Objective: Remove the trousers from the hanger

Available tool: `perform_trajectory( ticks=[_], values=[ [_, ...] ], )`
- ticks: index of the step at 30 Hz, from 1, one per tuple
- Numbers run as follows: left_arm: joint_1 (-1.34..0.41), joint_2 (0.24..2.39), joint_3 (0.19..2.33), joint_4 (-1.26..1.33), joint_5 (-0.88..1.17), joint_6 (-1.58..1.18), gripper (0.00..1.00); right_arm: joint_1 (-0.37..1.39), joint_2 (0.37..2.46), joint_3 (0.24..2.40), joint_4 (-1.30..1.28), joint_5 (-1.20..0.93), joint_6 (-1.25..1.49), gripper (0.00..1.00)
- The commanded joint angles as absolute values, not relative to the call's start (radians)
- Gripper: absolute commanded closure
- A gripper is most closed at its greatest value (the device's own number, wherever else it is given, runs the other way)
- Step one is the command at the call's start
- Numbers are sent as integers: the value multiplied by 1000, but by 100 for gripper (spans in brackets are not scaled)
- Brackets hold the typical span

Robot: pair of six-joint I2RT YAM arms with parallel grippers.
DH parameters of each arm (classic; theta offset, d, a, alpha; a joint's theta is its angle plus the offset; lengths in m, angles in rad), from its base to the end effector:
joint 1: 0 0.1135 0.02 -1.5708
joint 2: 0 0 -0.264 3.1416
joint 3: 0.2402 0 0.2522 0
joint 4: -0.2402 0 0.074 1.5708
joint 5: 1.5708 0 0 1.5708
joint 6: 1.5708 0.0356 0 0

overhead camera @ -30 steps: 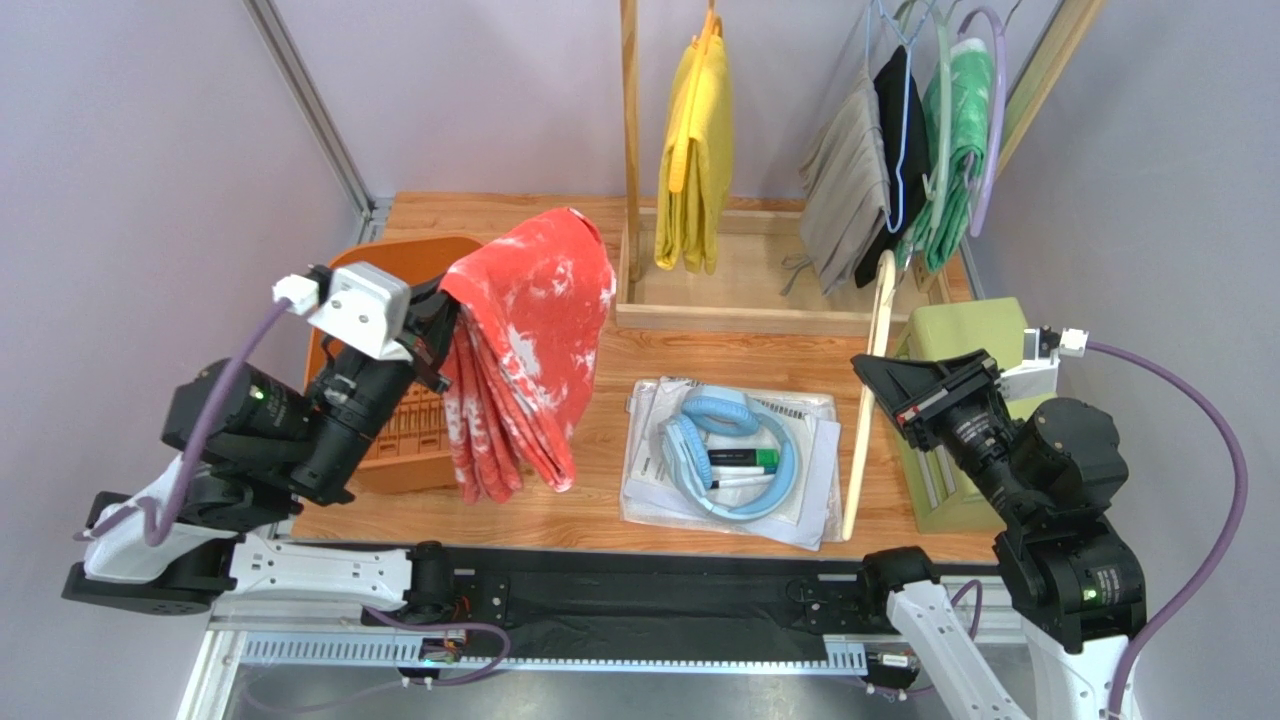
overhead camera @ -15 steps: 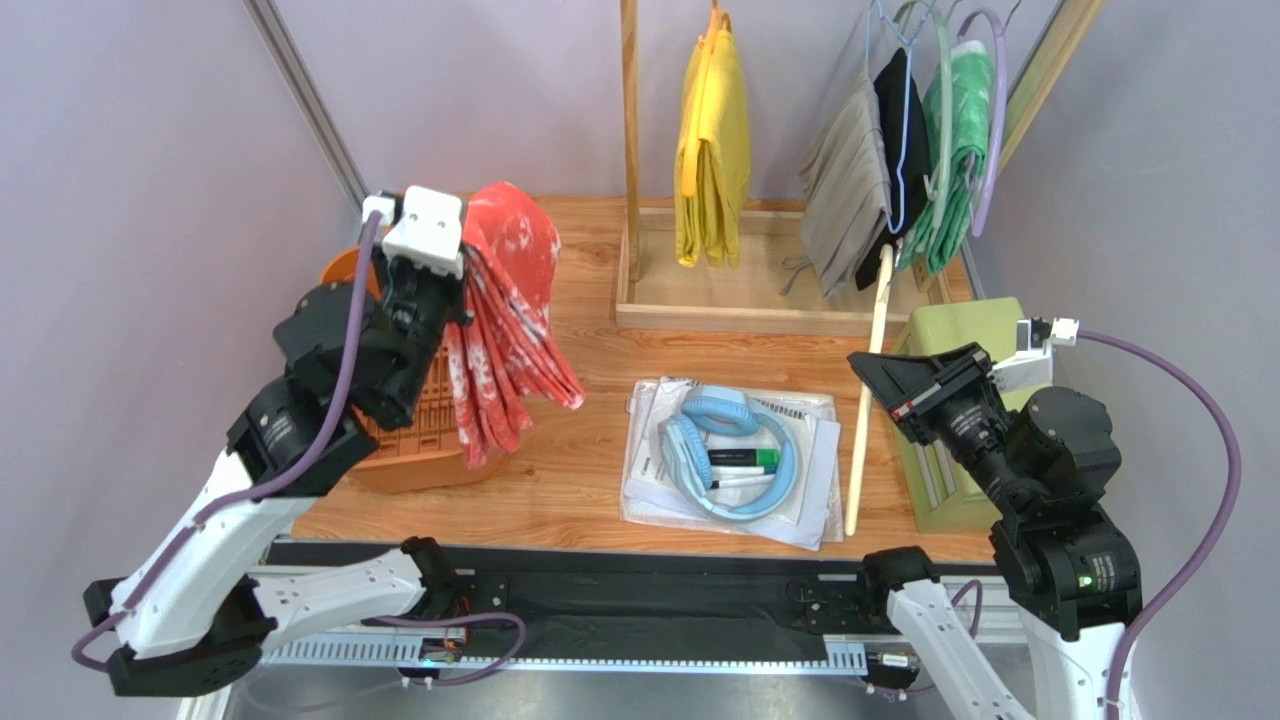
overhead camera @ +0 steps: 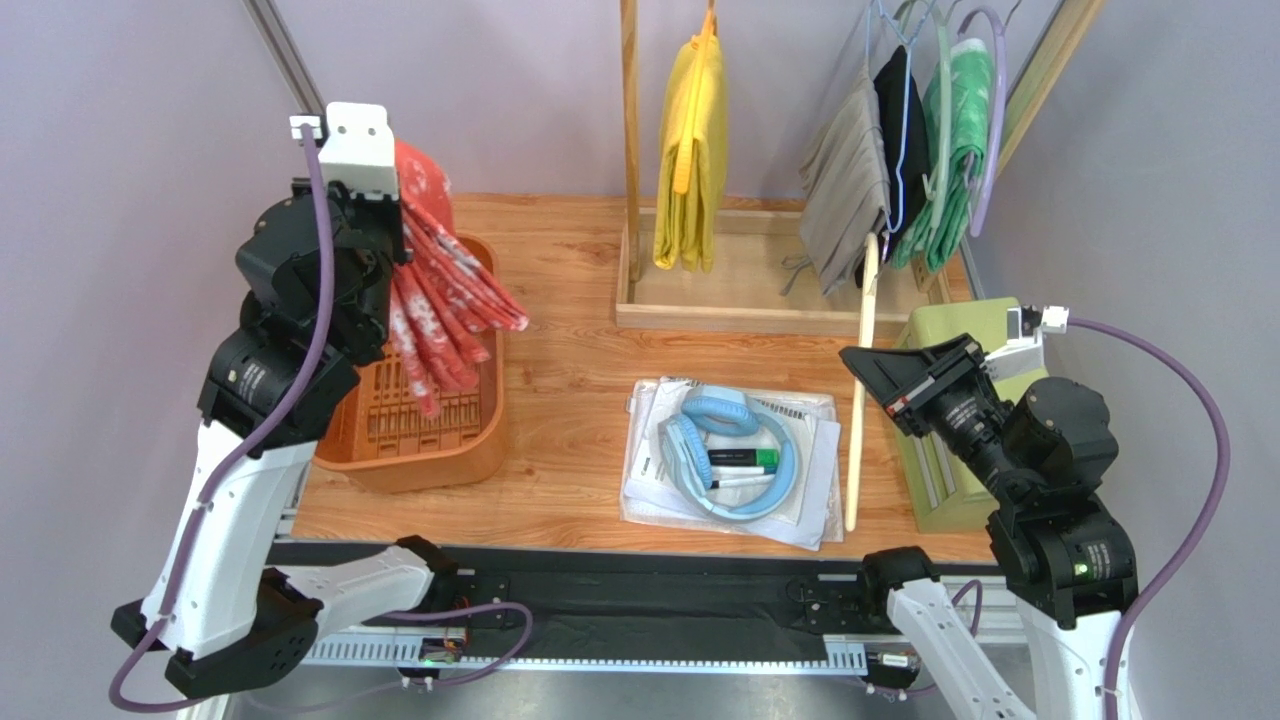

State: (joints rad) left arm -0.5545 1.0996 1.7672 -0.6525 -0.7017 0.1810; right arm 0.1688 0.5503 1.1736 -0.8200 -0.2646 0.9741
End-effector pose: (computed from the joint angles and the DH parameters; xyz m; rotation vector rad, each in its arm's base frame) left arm 0.1452 -0.0629 0.5490 0.0188 1.5646 0.2510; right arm 0.0626 0.0201 0.4221 0.5464 1.8052 1.0418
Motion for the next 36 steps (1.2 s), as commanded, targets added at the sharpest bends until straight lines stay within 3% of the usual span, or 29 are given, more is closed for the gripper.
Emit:
perform_trajectory(
  ticks=[1, 7, 17, 23, 36],
  values=[
    [-546, 1045, 1822, -612, -888, 198, 100, 170, 580, 1201, -696, -327, 948, 100],
    [-546, 936, 1665, -669, -1020, 138, 100, 172, 591, 1195, -672, -359, 946, 100],
    [-545, 833, 1422, -686, -1054, 87, 100, 170, 594, 1163, -630, -396, 966, 100],
    [-523, 945, 1333, -614, -1051, 123, 100, 170, 581, 1161, -641, -393, 960, 100],
    [-365, 1232, 1312, -548, -848, 46, 100, 172, 583, 1155, -644, -390, 953, 100]
  ],
)
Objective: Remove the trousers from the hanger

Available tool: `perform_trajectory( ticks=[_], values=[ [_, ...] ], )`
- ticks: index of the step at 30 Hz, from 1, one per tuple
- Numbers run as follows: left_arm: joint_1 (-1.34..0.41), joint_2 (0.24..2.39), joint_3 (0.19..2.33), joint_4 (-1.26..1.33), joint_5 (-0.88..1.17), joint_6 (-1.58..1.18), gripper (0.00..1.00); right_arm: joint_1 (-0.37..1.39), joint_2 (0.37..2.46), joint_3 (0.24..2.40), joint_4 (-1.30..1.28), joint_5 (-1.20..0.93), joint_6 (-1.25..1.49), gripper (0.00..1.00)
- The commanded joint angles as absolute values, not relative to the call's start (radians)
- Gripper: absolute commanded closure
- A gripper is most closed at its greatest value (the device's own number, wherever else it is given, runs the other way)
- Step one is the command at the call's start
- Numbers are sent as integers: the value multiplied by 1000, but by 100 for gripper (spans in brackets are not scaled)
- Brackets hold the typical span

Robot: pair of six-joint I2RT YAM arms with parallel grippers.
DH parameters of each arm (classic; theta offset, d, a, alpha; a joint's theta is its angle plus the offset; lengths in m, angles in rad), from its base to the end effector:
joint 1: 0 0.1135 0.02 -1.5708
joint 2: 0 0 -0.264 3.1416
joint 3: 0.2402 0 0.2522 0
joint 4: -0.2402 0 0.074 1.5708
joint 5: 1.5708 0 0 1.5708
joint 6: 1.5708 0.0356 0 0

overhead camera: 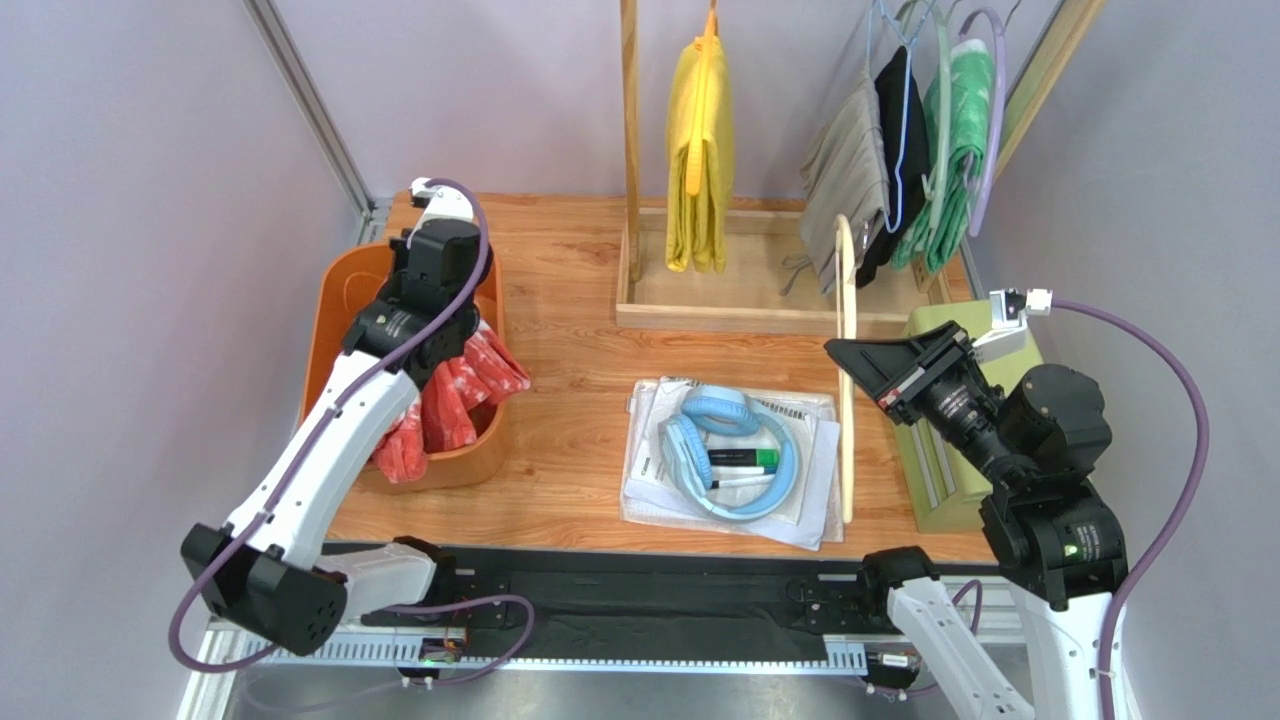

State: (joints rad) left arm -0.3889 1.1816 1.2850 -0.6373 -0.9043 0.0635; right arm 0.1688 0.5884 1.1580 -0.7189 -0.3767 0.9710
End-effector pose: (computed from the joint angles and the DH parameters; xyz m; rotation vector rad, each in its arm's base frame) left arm 0.2326 -0.0651 0.3939 -0.0864 1.9577 0.7306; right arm 0.0769 0.0264 0.4267 0.4381 1.8020 1.1437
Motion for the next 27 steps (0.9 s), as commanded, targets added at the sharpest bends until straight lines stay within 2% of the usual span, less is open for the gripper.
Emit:
perform_trajectory(
  ticks=[1, 10, 20, 24, 27],
  values=[
    [-359, 1245, 1310, -539, -841, 48, 100, 170, 584, 1152, -641, -391, 951, 100],
    [-298, 1379, 1335, -477, -762, 28, 100, 170, 621, 1161, -611, -413, 950, 100],
    [-275, 1424, 1354, -521, -680, -66, 100, 170, 647, 1167, -609, -422, 943, 100],
    [-272, 1434, 1402, -619, -623, -138, 91, 172, 656, 1181, -618, -428, 937, 100],
    [-272, 1416, 1411, -681, -603, -173, 77, 170, 670, 1204, -630, -439, 927, 100]
  ],
)
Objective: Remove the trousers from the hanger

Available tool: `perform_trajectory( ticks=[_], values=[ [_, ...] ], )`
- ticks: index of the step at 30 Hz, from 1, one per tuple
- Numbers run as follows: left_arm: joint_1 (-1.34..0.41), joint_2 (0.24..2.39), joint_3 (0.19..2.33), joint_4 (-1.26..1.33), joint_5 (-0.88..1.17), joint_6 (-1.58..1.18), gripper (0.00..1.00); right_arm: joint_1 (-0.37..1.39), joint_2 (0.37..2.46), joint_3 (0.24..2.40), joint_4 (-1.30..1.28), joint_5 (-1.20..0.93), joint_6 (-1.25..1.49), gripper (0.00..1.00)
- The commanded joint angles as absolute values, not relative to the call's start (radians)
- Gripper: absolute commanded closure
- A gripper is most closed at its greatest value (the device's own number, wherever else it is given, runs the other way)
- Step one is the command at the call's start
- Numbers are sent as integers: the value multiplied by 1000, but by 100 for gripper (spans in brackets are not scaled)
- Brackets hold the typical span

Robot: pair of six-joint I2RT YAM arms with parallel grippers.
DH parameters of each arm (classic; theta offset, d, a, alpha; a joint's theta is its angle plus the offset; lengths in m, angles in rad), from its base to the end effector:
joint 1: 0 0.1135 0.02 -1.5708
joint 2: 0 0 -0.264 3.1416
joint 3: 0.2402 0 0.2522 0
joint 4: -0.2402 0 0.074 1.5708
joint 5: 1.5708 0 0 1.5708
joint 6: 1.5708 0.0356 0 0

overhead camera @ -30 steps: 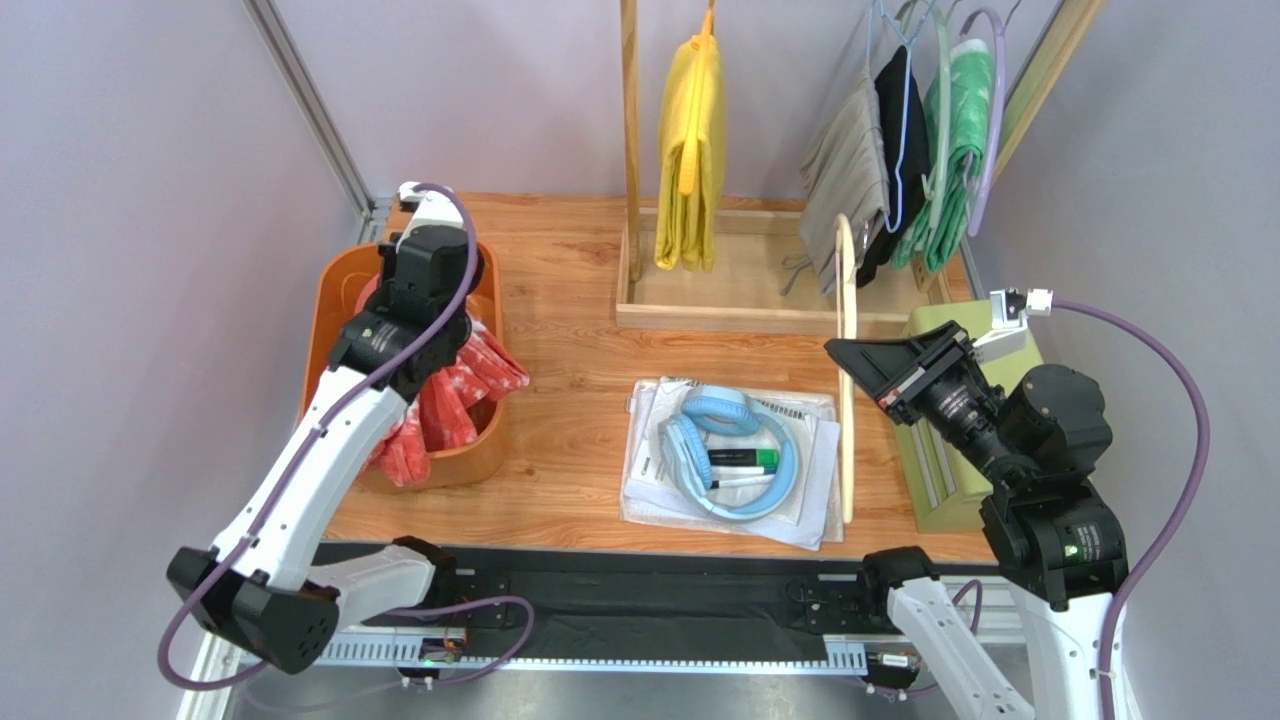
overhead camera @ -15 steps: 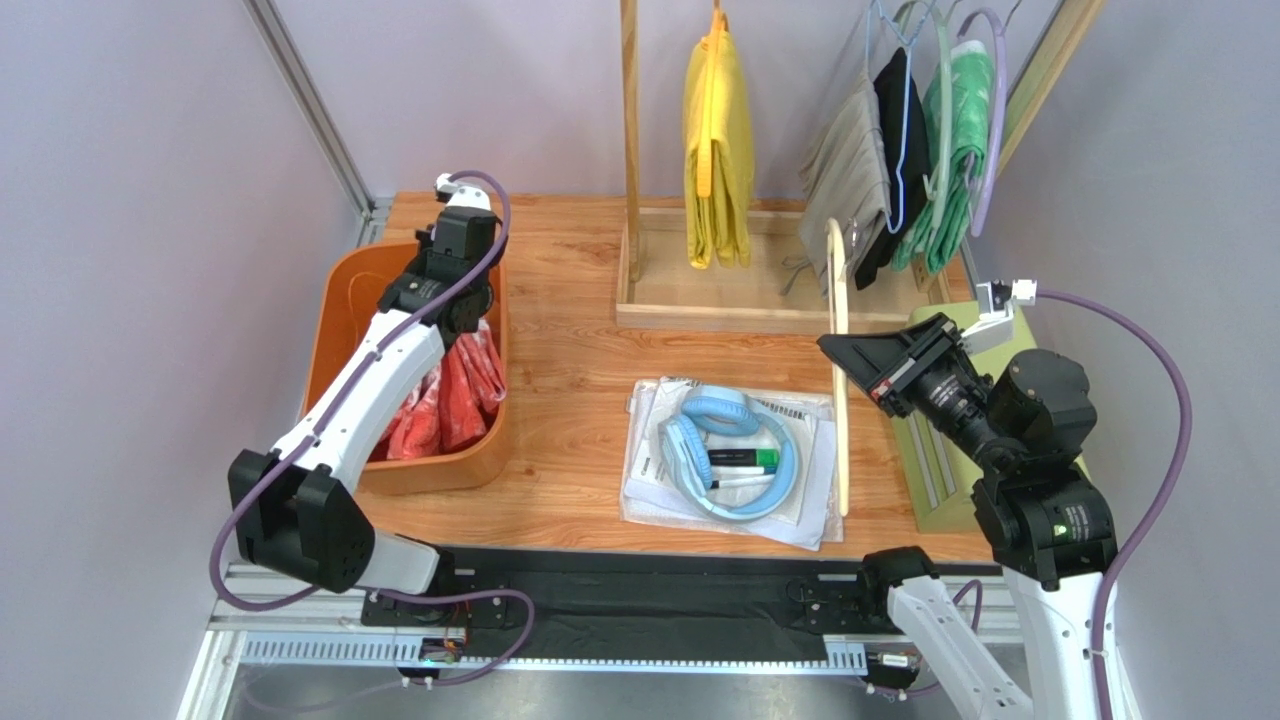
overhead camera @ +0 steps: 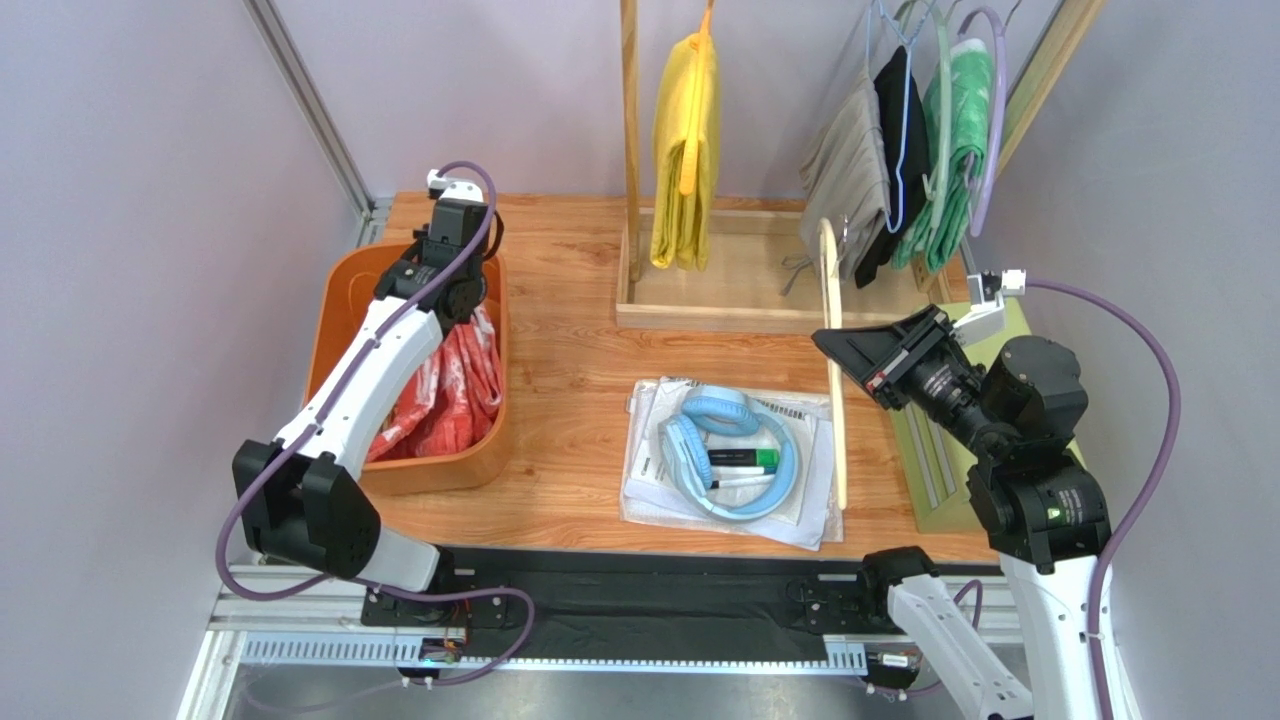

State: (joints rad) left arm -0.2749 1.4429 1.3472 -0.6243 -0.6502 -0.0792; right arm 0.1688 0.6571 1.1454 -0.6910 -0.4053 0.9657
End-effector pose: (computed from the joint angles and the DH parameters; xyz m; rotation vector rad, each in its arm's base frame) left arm 0.3069 -0.0642 0.3442 -0.1166 2.1693 0.5412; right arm 0.0999 0.0313 0.4212 0.4408 1.8619 1.1538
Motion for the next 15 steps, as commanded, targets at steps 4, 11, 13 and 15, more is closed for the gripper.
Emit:
perform_trajectory(
  ticks=[4, 11, 13, 15],
  values=[
    [-271, 1356, 1399, -716, -586, -196, 57, 172, 686, 1241, -667, -452, 894, 100],
    [-272, 1223, 1394, -802, -508, -235, 41, 170, 722, 1295, -725, -488, 845, 100],
    [-272, 1163, 1402, -850, -473, -262, 39, 170, 738, 1322, -752, -492, 831, 100],
    [-272, 1087, 1402, -891, -385, -300, 39, 170, 747, 1342, -776, -485, 810, 100]
  ],
)
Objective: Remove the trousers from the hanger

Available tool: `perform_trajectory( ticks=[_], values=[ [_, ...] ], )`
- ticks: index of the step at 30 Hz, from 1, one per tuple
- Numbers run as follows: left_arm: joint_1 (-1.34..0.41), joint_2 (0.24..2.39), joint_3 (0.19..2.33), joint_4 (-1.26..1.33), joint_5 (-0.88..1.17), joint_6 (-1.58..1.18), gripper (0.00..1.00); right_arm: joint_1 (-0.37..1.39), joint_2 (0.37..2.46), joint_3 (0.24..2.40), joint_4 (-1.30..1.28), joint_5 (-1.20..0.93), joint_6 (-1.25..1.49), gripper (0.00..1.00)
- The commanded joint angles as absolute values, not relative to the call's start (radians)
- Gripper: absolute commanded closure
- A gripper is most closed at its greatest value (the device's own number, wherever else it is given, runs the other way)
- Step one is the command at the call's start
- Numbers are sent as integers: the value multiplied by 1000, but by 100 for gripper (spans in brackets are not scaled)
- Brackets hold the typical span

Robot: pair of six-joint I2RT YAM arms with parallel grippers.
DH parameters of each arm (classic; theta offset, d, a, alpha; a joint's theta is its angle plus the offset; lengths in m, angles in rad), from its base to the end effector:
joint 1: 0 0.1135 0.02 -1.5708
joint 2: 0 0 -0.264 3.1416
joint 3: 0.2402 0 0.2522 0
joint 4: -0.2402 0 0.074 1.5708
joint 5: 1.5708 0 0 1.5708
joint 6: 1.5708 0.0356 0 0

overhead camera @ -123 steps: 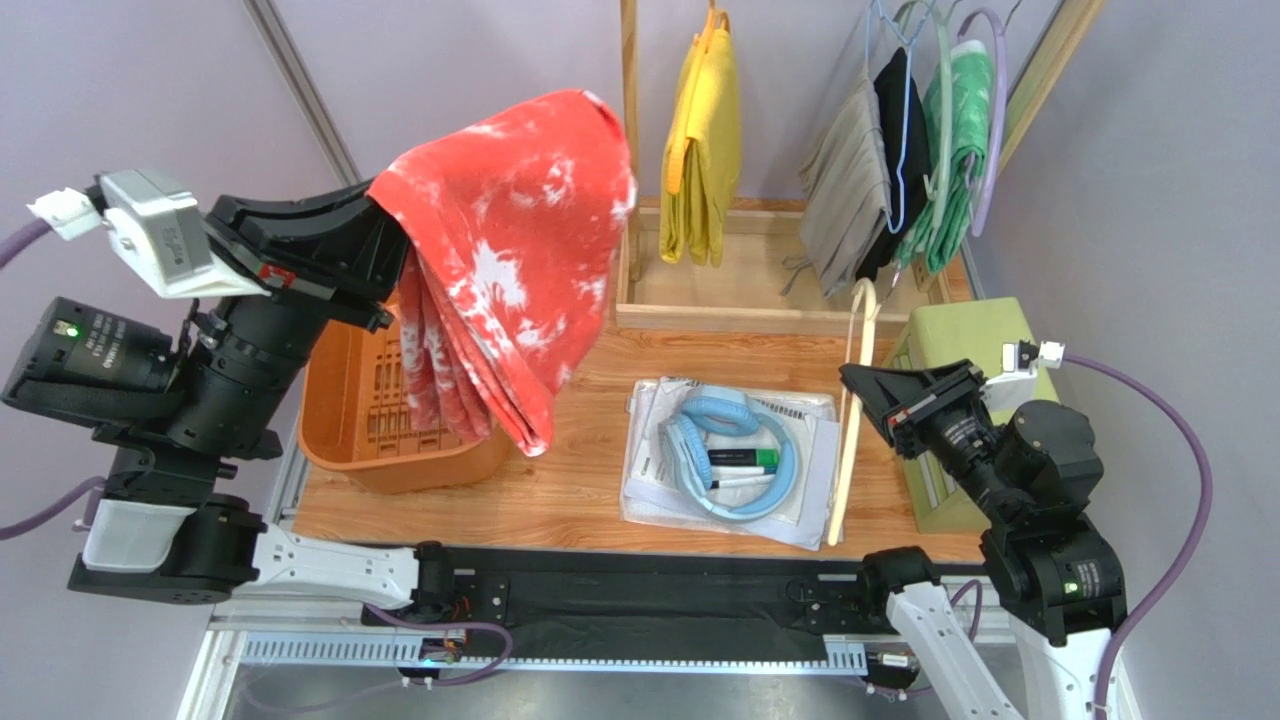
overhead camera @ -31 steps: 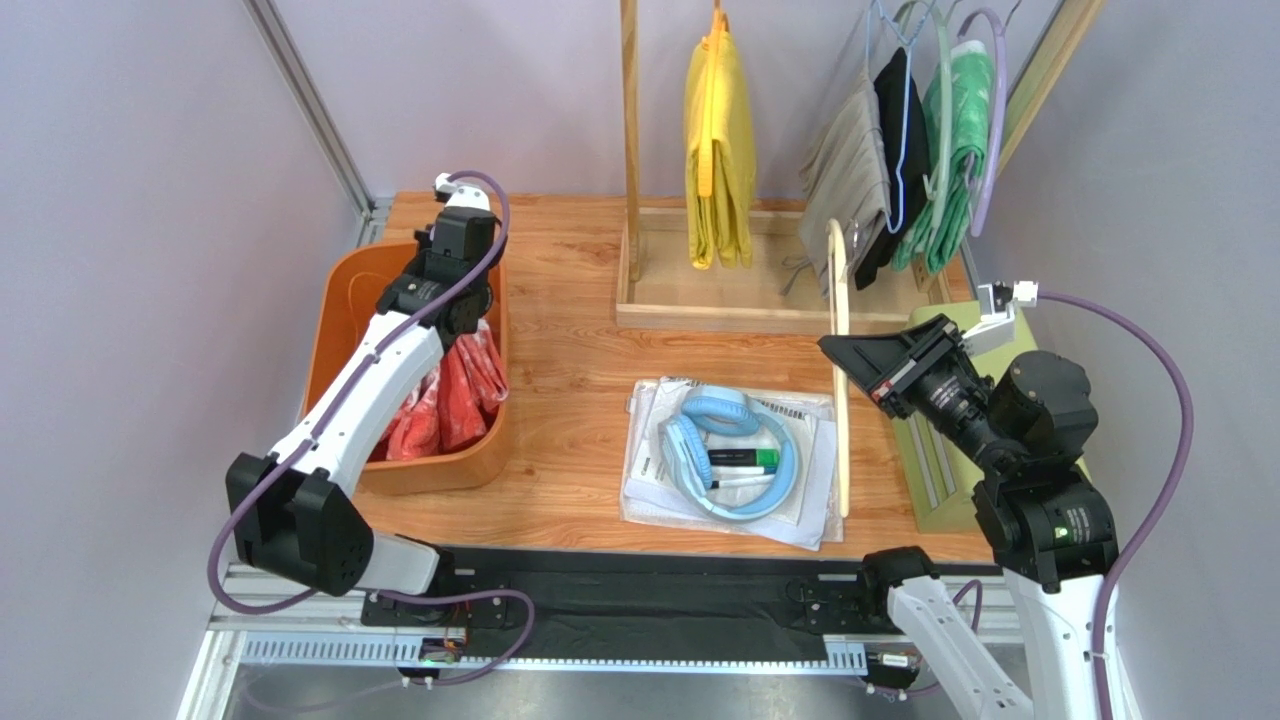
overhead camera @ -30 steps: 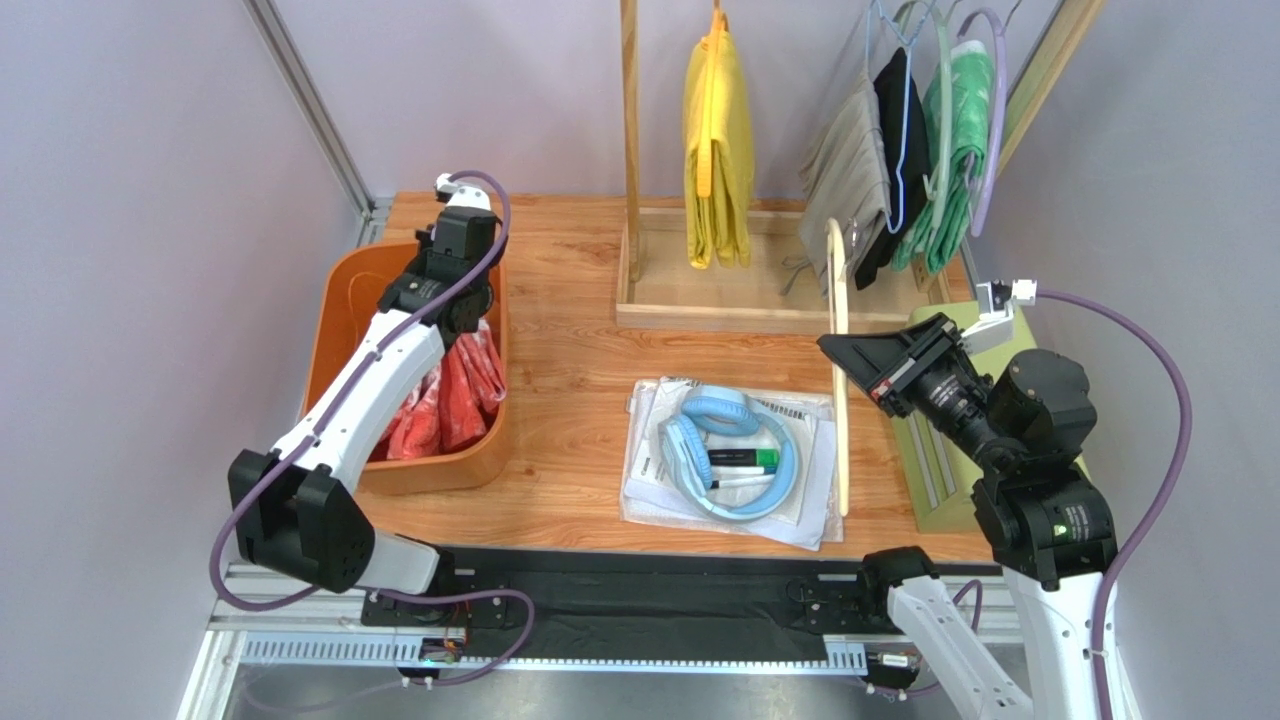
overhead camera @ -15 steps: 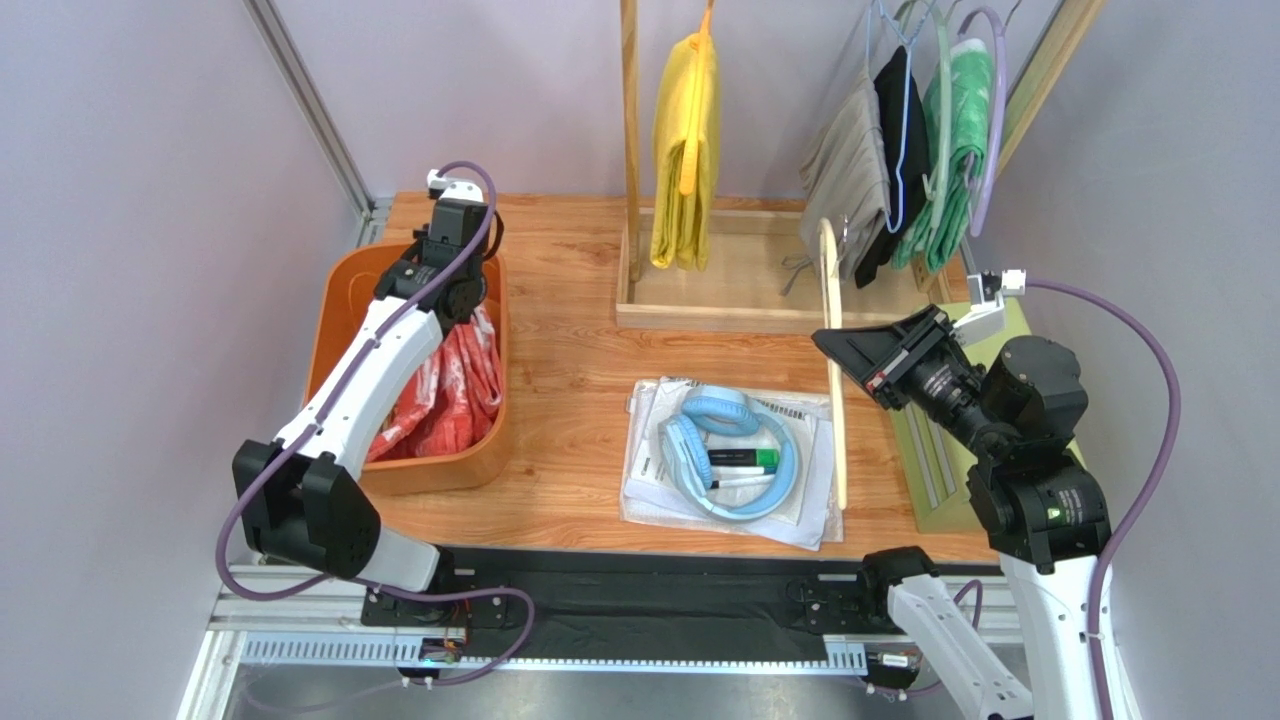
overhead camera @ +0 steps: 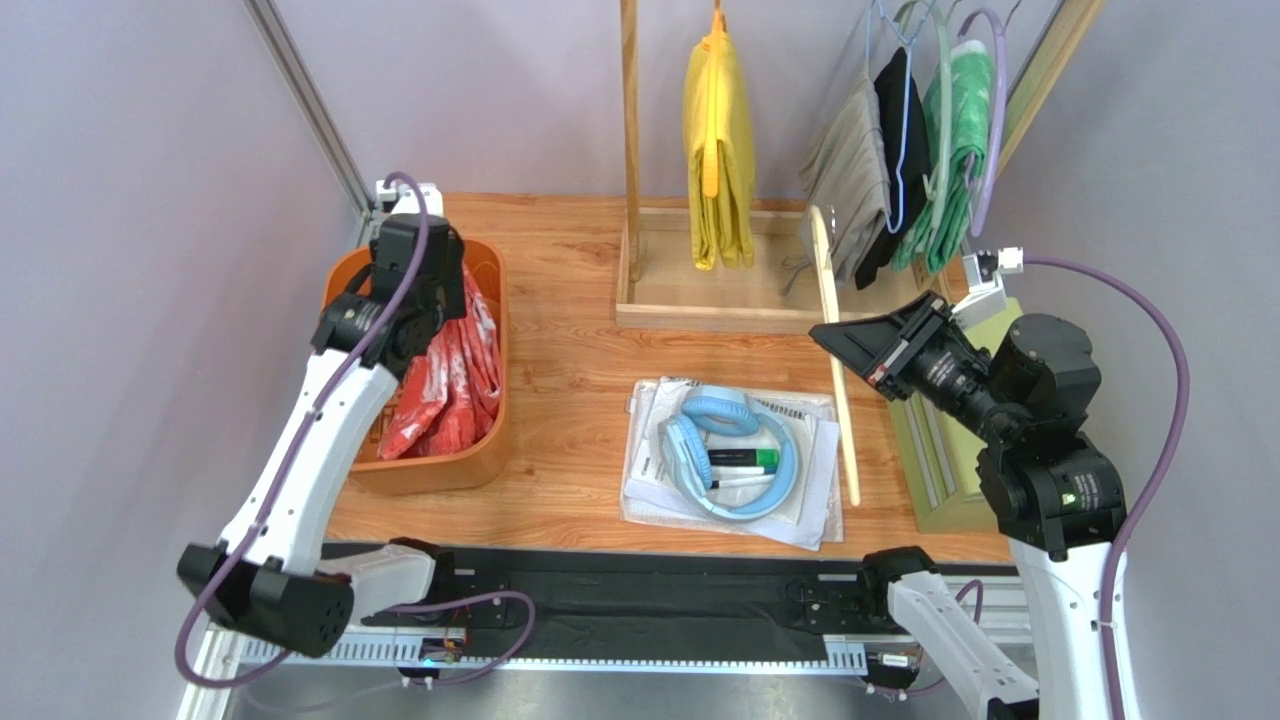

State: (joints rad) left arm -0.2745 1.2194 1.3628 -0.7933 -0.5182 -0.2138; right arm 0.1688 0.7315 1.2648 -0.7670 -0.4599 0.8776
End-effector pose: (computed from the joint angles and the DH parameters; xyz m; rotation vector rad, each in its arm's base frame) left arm 0.2421 -0.0499 0.3923 -0.2142 2.1274 0.2911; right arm 0.1028 0.0336 0.4415 0.3305 1.9073 1.1372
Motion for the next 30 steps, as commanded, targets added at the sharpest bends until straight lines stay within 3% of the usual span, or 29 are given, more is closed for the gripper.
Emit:
perform_trajectory(
  ticks=[1, 7, 13, 22, 30],
  values=[
    [-272, 1057, 1388, -896, -344, -308, 39, 170, 755, 1359, -784, -482, 802, 100],
    [-272, 807, 1245, -848, 181, -412, 38, 170, 794, 1371, -752, -480, 805, 100],
    [-272, 585, 1027, -717, 486, -560, 36, 170, 866, 1373, -629, -474, 880, 100],
    [-272, 439, 881, -724, 647, -646, 35, 170, 1074, 1571, -532, -417, 888, 100],
    [-272, 336, 891, -807, 634, -689, 35, 170, 1265, 1732, -425, -359, 917, 100]
  ],
)
